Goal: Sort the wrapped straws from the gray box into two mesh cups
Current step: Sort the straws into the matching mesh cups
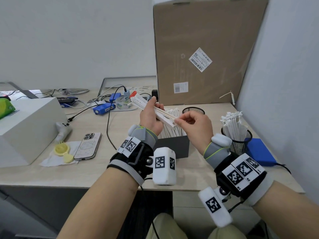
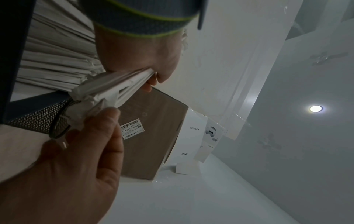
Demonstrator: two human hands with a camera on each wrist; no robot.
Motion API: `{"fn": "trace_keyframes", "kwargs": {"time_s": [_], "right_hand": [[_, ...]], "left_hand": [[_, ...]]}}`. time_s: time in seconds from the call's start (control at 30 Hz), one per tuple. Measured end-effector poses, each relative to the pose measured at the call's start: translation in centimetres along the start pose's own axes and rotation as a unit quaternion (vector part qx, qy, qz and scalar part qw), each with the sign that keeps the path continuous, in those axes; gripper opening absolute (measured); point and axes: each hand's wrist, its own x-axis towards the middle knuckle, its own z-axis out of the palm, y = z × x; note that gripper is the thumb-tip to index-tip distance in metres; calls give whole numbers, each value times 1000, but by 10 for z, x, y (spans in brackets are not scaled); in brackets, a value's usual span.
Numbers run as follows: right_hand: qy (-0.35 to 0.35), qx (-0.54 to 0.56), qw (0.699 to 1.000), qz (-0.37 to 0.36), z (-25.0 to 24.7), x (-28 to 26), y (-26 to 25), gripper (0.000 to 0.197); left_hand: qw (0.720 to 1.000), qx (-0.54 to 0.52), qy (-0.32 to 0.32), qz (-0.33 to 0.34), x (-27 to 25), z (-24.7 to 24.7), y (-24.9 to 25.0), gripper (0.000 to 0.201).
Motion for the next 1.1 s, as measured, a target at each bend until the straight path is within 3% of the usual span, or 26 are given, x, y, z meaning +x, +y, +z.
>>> {"fn": "trace_keyframes", "kwargs": {"time_s": [0.13,0.3,0.5,0.67,0.77,0.9,1.1], "right_hand": [[-27,-37,999,-4,1,-3,3,2],[-61,-91,994,-19,1,-4,3,9],[-60,-77,995,-5,-8,1,4,4],[-57,27,995,81,-34,13,12,14],[-8,107,987,123,-48,24,10,16],[13,169,974,153,-44,40,-2,13],[-10,161,976,143,-9,40,-18,13]], "left_hand": [[1000,-4,2,4,-1,0,0,19],[1000,-22,3,10,-1,1,1,24],[999,-17,11,24,-2,1,10,23],[998,-28,34,42,10,-10,30,5],[998,-4,44,42,17,-18,32,10],[999,41,11,15,11,-15,11,14],[978,175,-111,-3,-11,4,-23,32]]}}
